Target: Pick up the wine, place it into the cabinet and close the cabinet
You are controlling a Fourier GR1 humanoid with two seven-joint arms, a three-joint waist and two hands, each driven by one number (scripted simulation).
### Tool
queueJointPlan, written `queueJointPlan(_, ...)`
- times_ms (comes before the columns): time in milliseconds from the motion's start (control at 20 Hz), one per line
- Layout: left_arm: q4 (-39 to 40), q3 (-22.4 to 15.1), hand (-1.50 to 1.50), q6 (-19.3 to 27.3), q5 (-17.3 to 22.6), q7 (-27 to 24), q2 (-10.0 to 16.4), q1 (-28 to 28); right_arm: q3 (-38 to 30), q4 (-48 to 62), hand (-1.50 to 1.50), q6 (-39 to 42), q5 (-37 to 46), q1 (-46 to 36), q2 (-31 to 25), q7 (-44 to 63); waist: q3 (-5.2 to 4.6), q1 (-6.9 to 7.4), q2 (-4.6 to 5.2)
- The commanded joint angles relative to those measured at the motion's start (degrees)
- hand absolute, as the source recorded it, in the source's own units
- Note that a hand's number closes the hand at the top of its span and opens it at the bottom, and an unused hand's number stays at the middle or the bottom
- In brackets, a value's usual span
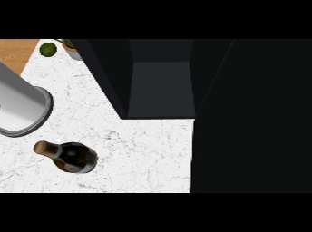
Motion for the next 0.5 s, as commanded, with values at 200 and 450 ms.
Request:
queueJointPlan(200,5.64,4.62,-1.5,-6.82,6.86,-11.35,-1.0,5.65,-1.07,-12.38,-1.5,-0.99,-5.77,2.94,-0.06,5.0,-0.04,-0.12,0.31)
queueJointPlan(450,11.16,7.95,-1.5,-12.36,11.64,-19.56,-1.99,11.56,-3.59,-11.5,-1.5,2.59,-8.62,6.59,-0.89,1.7,-0.04,-0.3,0.23)
